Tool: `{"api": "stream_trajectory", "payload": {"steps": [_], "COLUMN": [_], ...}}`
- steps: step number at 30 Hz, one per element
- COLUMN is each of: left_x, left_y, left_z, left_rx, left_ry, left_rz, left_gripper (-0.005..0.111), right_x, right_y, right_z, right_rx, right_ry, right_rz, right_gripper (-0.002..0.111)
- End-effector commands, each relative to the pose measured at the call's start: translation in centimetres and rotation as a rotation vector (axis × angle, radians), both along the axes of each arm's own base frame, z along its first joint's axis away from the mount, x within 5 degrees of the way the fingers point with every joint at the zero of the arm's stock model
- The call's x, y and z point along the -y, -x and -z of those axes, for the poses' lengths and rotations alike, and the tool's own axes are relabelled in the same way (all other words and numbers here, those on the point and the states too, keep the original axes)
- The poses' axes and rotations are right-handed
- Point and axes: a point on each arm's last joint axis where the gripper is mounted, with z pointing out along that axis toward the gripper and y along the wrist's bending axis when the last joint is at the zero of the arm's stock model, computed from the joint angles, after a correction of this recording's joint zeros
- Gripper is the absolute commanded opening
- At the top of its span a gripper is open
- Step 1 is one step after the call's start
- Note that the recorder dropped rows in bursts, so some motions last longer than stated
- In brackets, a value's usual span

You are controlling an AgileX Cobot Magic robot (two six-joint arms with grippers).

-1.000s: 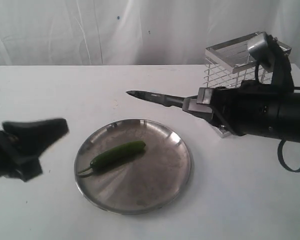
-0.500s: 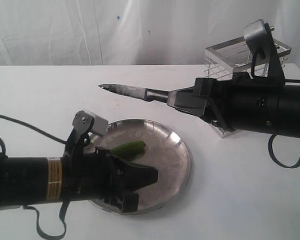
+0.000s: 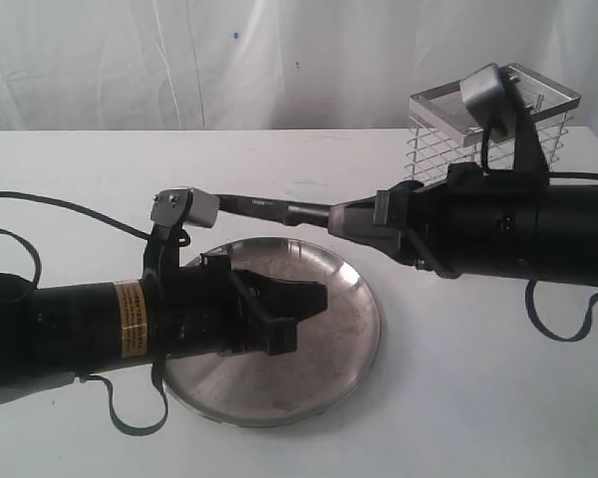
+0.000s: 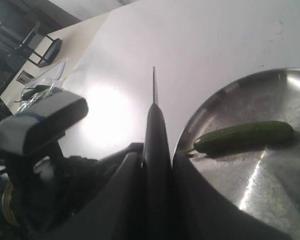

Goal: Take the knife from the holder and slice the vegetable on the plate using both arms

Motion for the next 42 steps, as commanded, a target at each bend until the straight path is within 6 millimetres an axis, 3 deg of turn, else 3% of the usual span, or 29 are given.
{"api": "stream_trajectory", "payload": {"steps": [1, 9, 22, 30, 42], "left_x": [0.1, -0.3, -0.6, -0.6, -0.6], "left_y": [-0.3, -0.7, -0.9, -0.9, -0.9], "left_z": [-0.3, 0.2, 0.6, 0.6, 0.6], "left_rx": [-0.011, -0.039, -0.007, -0.004, -0.004], "left_ry": [0.045, -0.006, -0.073, -0.072, -0.073], "left_rz": [-0.045, -0.103, -0.124, -0.123, -0.121], "left_gripper": [0.000, 0.000, 0.000, 0.000, 0.000], "right_x": [-0.6, -0.8, -0.2, -0.3, -0.9], "right_y": [0.2, 0.1, 2.0, 1.9, 0.9], "right_z": [1.0, 1.9, 4.6, 5.0, 8.4], "right_rx": [-0.034, -0.056, -0.128, -0.142, -0.294], "right_ry": [-0.008, 0.027, 0.101, 0.110, 0.119], "right_rz": [-0.083, -0.102, -0.154, -0.158, -0.205], "right_gripper": [0.000, 0.000, 0.000, 0.000, 0.000]}}
